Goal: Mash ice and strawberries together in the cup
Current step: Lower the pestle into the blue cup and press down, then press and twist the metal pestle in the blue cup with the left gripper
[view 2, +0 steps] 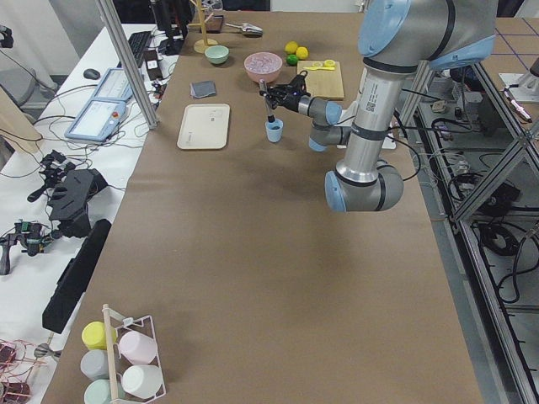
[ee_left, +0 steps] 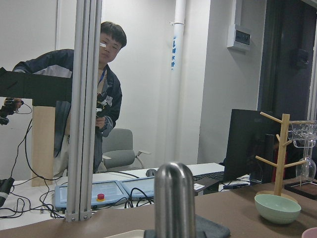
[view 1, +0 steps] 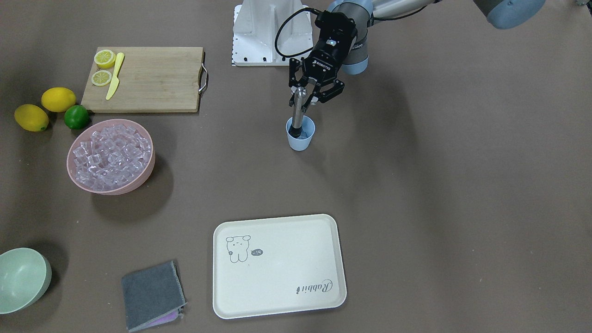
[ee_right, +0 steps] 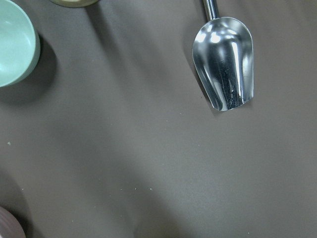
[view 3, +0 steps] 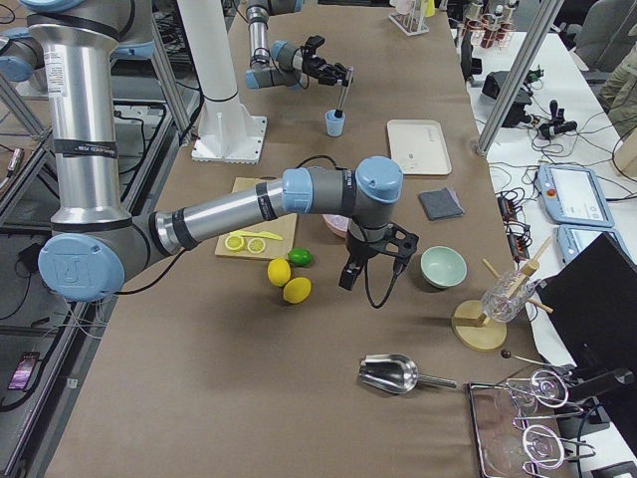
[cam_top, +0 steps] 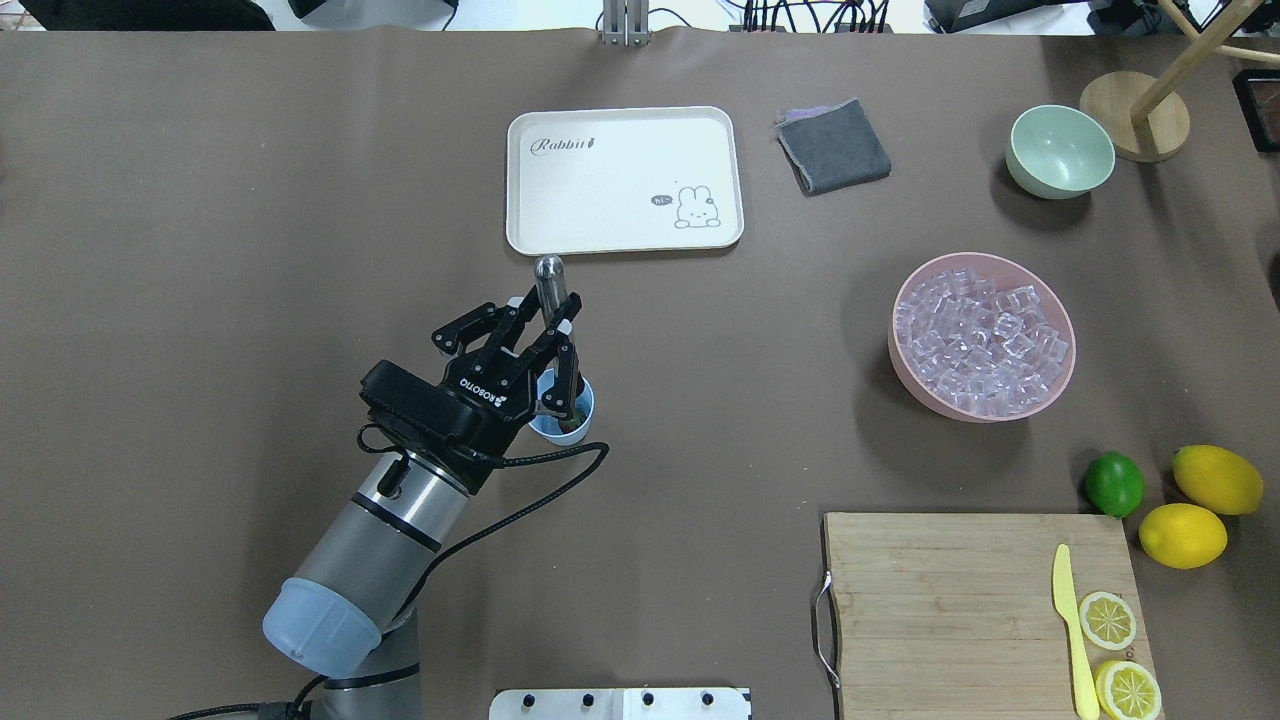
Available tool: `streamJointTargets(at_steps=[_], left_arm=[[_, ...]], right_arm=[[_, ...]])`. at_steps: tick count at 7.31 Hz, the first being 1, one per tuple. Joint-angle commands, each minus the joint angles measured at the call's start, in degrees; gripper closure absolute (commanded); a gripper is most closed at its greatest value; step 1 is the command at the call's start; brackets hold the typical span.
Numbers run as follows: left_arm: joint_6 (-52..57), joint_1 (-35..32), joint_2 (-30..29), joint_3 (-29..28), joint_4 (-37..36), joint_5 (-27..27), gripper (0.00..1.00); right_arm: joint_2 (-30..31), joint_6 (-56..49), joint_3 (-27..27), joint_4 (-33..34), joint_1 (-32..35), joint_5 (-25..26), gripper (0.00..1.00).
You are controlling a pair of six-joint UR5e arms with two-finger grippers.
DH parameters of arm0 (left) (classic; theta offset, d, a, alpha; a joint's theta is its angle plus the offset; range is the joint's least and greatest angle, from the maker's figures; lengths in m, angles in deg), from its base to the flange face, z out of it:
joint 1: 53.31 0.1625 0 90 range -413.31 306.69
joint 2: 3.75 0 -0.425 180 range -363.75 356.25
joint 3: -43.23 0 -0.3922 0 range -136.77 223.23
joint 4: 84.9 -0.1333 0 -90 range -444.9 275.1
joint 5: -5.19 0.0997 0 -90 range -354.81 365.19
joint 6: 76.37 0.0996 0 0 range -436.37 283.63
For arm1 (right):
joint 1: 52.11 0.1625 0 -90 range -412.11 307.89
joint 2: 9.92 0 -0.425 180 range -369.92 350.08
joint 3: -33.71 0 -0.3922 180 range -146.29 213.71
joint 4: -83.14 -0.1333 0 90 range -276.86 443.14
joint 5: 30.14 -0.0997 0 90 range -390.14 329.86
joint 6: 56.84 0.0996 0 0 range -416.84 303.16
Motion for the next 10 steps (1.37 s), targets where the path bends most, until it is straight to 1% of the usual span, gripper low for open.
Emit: streamJointTargets(at_steps=[1,4,7,10], left_arm=[[-0.01,0.36,-0.03,-0.65,0.24,-0.14,1.00],[-0.09,0.45,0.23,-1.79,0.68,-0.23,1.00],[-0.09,0.80,0.23,-6.09,4.54,-0.40,1.00],[-0.01,0.54,-0.12,-4.62,4.37,-0.40,1.00]], right_arm=[[0.02,0.00,-0.01,0.04,0.03,-0.03,0.00],[0.02,0.00,0.08,-0.05,0.03,-0.03,0.00],[-0.16,0.00,0.43,-0.05,0.03,-0.12,0.00],[-0.68,0.00,0.17,-0.05,0.03,-0.12,0.00]])
